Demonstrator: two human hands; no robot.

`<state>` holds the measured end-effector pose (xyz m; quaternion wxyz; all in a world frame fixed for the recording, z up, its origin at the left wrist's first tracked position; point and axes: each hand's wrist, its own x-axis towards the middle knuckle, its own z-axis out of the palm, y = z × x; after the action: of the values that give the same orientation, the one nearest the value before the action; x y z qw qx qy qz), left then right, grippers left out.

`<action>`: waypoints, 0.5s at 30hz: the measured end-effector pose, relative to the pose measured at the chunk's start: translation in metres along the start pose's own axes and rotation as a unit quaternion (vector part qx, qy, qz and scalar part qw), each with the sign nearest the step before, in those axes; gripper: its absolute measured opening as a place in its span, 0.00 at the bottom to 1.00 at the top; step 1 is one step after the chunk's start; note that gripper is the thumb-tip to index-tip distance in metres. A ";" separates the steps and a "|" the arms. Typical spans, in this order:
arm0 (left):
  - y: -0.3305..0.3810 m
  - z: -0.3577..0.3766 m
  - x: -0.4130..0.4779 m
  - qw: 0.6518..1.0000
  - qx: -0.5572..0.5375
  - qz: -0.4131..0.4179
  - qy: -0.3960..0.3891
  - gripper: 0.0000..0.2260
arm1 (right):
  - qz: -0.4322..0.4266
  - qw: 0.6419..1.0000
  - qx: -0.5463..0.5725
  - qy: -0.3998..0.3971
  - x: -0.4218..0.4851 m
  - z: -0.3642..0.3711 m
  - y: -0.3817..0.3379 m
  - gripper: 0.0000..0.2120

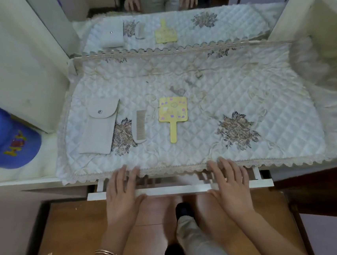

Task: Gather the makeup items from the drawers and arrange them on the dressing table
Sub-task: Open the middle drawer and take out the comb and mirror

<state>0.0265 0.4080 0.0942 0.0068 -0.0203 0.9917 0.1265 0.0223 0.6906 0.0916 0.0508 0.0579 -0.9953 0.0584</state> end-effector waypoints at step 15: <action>0.019 0.004 0.043 0.992 -0.025 -0.127 0.001 0.24 | 0.074 0.997 0.008 0.001 0.047 0.004 -0.002 0.28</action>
<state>-0.0175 0.4255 0.0945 0.0213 -0.1460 0.9778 0.1491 -0.0244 0.6827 0.0931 0.0471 -0.0161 -0.9963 0.0696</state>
